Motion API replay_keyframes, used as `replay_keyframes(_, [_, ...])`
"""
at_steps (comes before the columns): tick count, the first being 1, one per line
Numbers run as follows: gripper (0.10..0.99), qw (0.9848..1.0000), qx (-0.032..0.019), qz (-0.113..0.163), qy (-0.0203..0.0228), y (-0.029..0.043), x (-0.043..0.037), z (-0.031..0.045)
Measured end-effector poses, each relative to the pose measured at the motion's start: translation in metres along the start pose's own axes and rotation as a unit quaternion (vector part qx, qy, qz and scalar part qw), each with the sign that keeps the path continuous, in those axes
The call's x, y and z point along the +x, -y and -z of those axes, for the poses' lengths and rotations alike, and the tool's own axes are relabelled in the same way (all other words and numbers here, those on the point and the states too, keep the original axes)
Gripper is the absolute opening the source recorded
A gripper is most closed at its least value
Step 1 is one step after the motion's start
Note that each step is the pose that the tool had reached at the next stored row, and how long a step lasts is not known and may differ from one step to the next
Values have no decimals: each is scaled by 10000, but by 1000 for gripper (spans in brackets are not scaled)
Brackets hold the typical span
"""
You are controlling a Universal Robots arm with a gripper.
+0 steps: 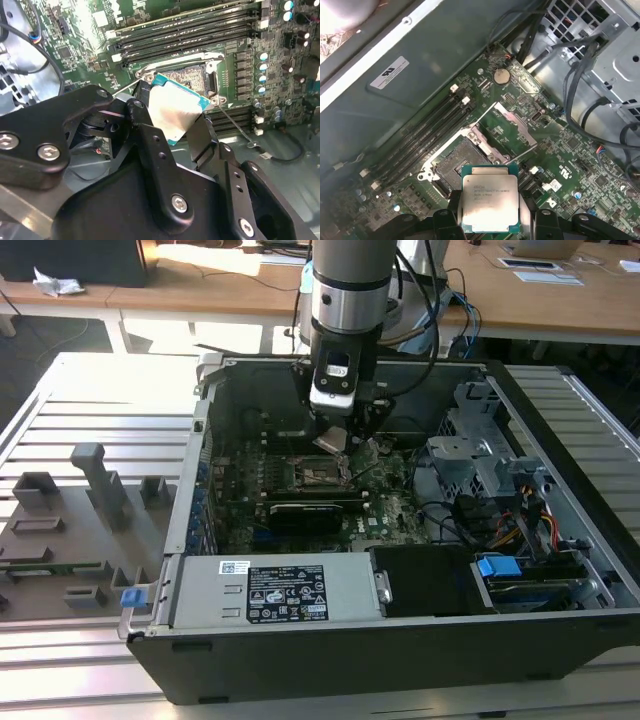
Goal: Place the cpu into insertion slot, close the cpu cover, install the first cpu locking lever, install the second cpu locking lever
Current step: 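Place the cpu into insertion slot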
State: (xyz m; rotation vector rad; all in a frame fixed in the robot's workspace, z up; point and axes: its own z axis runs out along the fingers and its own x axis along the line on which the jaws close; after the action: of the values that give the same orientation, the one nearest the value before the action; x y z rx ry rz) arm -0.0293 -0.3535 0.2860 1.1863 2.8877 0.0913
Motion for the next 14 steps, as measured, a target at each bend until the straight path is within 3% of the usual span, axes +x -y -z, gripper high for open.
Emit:
replay_keyframes(2, [541, 9999, 13, -152, 22, 0, 0, -1])
replay_keyframes(7, [541, 9990, 99, -422, 128, -1, -2, -1])
replay_keyframes(11, [541, 9980, 103, -609, 140, -2, -2, -1])
replay_keyframes(14, [541, 9975, 157, -679, 97, -4, -4, -2])
